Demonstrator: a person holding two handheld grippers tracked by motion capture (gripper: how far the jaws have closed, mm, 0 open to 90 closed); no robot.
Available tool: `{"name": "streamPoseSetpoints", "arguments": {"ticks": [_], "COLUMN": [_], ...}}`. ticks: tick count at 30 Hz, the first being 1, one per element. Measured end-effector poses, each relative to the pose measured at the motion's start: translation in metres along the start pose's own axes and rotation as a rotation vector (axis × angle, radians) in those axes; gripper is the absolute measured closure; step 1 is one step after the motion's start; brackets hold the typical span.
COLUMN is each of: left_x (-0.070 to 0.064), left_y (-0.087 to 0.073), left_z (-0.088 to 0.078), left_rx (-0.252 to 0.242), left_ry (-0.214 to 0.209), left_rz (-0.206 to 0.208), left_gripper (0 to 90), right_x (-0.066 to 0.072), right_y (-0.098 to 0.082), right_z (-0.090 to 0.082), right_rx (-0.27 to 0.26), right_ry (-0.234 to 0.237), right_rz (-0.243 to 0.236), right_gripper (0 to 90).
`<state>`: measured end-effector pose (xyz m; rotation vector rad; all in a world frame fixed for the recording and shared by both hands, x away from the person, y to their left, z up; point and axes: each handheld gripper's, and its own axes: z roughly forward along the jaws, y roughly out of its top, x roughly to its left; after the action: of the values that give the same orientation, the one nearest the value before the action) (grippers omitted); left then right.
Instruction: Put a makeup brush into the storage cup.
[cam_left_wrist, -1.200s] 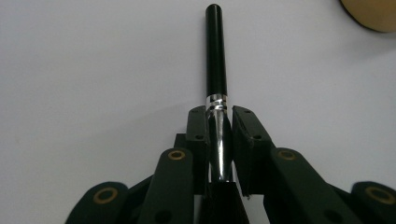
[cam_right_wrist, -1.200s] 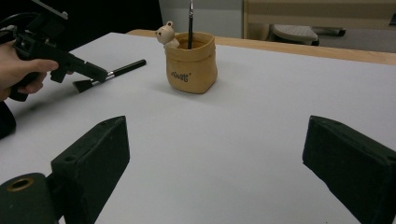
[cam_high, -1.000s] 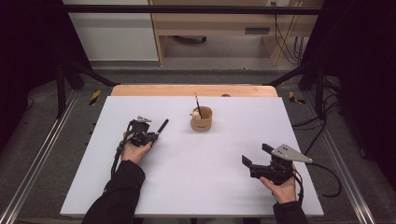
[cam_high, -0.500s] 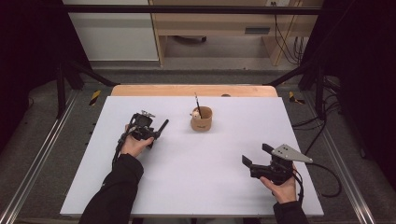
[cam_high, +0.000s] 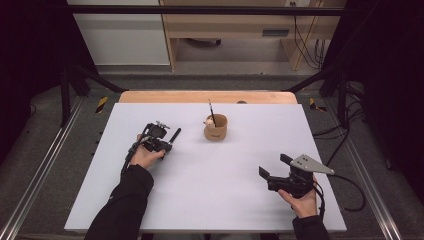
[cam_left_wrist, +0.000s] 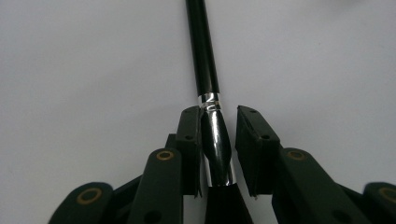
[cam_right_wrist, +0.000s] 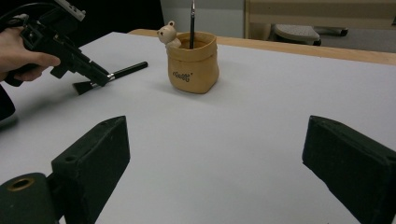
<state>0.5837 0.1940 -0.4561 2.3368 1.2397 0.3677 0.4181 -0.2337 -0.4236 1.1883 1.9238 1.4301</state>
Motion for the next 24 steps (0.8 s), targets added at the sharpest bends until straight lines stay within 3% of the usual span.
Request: {"name": "streamPoseSetpoints", "arguments": {"ticks": [5, 14, 24], "left_x": [-0.002, -0.002, -0.009], "left_y": [0.001, 0.0, -0.001], "left_z": [0.0, -0.001, -0.021], "left_rx": [0.006, 0.006, -0.064], "left_ry": [-0.002, -0.009, -0.025], "left_rz": [-0.005, 0.021, 0.06], "left_gripper": [76.4, 77.5, 77.7], "right_x": [0.0, 0.0, 0.001], "right_y": [0.0, 0.001, 0.001], "right_z": [0.0, 0.0, -0.001], "right_rx": [-0.005, -0.005, -0.004], "right_ry": [0.001, 0.003, 0.004], "right_rz": [-0.004, -0.002, 0.001], "right_gripper": [7.9, 8.0, 8.4]}}
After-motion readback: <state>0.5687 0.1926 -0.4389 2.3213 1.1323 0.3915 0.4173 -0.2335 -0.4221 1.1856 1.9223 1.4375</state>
